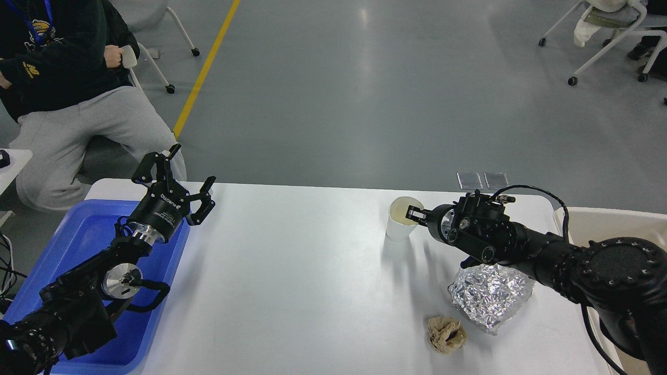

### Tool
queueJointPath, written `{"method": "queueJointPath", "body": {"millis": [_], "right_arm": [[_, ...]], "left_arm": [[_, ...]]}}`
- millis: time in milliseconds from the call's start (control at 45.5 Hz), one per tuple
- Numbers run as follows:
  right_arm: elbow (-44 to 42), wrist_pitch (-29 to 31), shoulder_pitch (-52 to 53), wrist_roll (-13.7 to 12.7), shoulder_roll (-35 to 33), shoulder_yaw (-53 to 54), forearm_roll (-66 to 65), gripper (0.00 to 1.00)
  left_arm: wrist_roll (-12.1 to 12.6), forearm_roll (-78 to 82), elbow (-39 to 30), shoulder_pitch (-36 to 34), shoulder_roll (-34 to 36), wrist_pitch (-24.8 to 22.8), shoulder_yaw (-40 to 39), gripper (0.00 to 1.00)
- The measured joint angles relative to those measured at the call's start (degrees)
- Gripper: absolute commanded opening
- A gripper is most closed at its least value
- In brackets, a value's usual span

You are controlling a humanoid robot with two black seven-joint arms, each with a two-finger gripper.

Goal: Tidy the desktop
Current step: 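Lower the open right gripper around the paper cup and close it, then lift the held cup and carry it toward the beige bin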

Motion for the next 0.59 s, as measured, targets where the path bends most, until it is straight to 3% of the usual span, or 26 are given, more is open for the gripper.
{"method": "queueJointPath", "body": {"millis": [308, 593], "right_arm": [[0.36, -0.03, -0.43, 0.26, 0.07, 0.93, 0.42, 0.00], [4.24, 1.42, -0.24, 0.81, -3.20, 8.44, 0.67, 0.00]], "left_arm": [[0.00, 0.00, 0.00, -0.01, 0.00, 0.00, 0.00, 1.00], [0.00, -0.01, 0.00, -0.06, 0.00, 0.00, 0.00, 1.00]]}}
